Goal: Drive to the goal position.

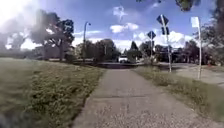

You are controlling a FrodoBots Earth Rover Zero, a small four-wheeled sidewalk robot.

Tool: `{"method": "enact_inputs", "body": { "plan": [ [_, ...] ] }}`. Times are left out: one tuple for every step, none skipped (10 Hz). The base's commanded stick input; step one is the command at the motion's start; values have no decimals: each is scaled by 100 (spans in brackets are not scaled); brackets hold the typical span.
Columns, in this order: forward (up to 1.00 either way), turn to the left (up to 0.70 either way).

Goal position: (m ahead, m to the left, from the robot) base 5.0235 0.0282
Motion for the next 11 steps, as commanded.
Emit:
{"method": "enact_inputs", "body": {
  "plan": [
    [100,0],
    [100,0],
    [100,0],
    [100,0],
    [100,0],
    [100,0],
    [100,0],
    [100,0],
    [100,0],
    [100,0],
    [100,0]
  ]
}}
